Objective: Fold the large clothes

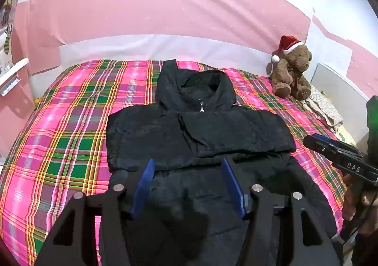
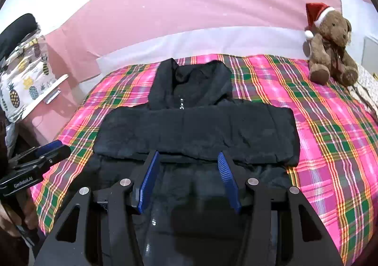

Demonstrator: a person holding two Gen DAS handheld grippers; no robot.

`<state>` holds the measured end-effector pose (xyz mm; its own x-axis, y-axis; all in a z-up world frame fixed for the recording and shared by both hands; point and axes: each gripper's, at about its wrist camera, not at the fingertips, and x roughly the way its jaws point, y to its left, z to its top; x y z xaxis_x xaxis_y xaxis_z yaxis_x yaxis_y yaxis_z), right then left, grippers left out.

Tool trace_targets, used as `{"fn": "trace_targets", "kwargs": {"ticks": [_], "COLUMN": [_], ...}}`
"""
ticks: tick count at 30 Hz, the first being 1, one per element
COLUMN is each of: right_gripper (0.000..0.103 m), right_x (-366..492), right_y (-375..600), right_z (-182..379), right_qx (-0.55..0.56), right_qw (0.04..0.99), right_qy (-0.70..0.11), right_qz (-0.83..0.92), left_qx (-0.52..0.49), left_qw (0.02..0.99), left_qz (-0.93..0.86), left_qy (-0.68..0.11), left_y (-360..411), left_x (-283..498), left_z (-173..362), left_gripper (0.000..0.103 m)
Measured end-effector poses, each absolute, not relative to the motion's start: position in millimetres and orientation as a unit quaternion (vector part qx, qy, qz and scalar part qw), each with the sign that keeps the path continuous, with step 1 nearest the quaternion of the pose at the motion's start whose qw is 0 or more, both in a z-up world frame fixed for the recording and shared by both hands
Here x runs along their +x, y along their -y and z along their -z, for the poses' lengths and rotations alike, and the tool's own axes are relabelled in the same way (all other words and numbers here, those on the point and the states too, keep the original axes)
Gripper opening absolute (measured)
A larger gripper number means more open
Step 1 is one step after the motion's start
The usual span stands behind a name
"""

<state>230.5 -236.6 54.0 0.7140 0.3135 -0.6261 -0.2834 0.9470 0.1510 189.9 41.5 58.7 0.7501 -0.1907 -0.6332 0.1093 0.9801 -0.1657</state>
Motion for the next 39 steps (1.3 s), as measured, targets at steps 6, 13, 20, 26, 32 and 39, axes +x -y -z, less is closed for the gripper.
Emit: {"fn": "trace_targets", "kwargs": {"ticks": [6, 13, 20, 26, 32, 39], "right_gripper": [0.052, 0.055, 0.055, 0.055, 0.055, 0.055], "right_x": [235, 268, 336, 416, 496, 581], "right_y": [230, 221, 219, 229, 244, 248], "right_z": [-64, -70, -73, -55, -23, 17], "right_qx": [0.01, -0.002, -0.003, 0.016, 0.037, 0.058], "right_qw": [0.925, 0.923, 0.918, 0.908, 0.899, 0.887], "right_qy": [-0.339, -0.341, -0.356, -0.384, -0.413, -0.439], "right_qz": [-0.175, -0.176, -0.175, -0.166, -0.141, -0.13], "left_qx": [-0.055, -0.038, -0.039, -0.046, -0.036, -0.054], "left_qw": [0.937, 0.937, 0.934, 0.928, 0.917, 0.9], "left_qz": [0.087, 0.09, 0.098, 0.085, 0.062, 0.036], "left_qy": [-0.333, -0.336, -0.341, -0.359, -0.392, -0.431], "left_y": [-38, -37, -42, -46, -46, -48], "left_x": [190, 223, 294, 375, 463, 546], "left_z": [-70, -74, -79, -63, -25, 23], "left_gripper": [0.065, 0.068, 0.072, 0.073, 0.073, 0.073]}}
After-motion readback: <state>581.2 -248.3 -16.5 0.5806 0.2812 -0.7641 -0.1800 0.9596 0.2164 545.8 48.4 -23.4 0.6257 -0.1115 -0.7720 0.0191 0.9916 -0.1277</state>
